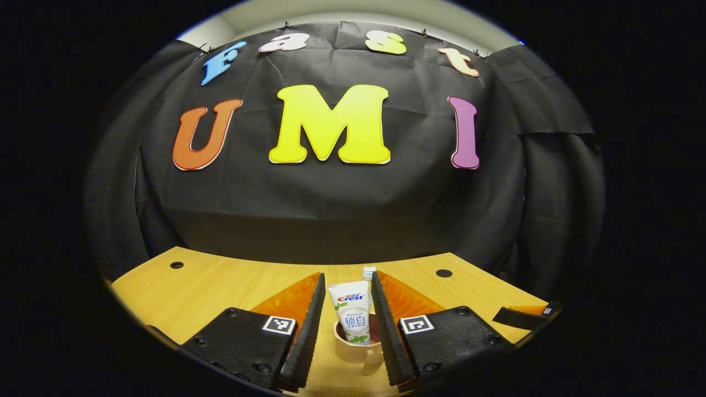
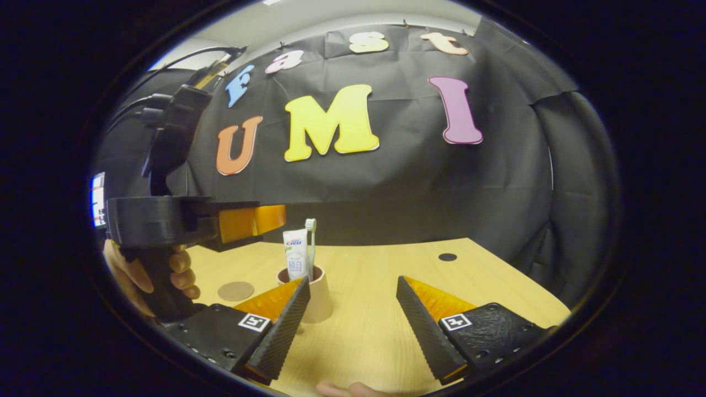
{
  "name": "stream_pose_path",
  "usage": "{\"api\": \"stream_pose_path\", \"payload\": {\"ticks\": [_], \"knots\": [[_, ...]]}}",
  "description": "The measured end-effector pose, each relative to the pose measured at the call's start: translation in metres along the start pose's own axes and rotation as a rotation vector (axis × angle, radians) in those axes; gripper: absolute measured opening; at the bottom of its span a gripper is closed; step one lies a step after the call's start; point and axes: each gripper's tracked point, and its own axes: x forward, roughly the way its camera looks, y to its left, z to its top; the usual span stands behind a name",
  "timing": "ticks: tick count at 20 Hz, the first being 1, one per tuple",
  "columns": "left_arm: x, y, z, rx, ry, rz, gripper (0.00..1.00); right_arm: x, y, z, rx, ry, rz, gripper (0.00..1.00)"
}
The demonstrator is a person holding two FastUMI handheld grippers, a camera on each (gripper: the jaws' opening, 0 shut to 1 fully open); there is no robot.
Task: Put the toothbrush and toothpaste on the desktop into the cup, then pick up the cup and place it on the coaster on the desktop.
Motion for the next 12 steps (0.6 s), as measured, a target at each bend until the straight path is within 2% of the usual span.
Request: {"api": "stream_pose_path", "payload": {"ticks": [1, 2, 3, 4, 5, 9, 10, 12], "knots": [[-0.008, 0.005, 0.002, 0.001, -0.003, 0.005, 0.49, -0.002, -0.001, 0.003, 0.001, -0.002, -0.011, 0.96], [-0.016, 0.010, 0.006, -0.001, -0.010, 0.006, 0.61, -0.005, -0.001, 0.009, 0.005, -0.006, -0.013, 0.96], [-0.024, 0.013, 0.008, -0.002, -0.011, 0.002, 0.63, -0.006, 0.003, 0.013, 0.009, -0.006, -0.015, 0.96], [-0.033, 0.016, 0.007, 0.000, -0.005, -0.002, 0.69, -0.010, 0.006, 0.017, 0.013, -0.009, -0.014, 0.96], [-0.045, 0.024, 0.005, 0.006, -0.007, 0.011, 0.72, -0.012, 0.009, 0.021, 0.015, -0.010, -0.017, 0.94], [-0.085, 0.051, -0.005, 0.042, -0.006, 0.044, 0.83, -0.018, 0.030, 0.032, 0.000, -0.012, -0.011, 0.96], [-0.094, 0.059, -0.012, 0.046, 0.002, 0.056, 0.84, -0.018, 0.035, 0.033, -0.002, -0.002, -0.012, 0.94], [-0.111, 0.072, -0.033, 0.051, 0.033, 0.073, 0.88, -0.018, 0.044, 0.033, -0.008, 0.008, -0.011, 0.96]]}}
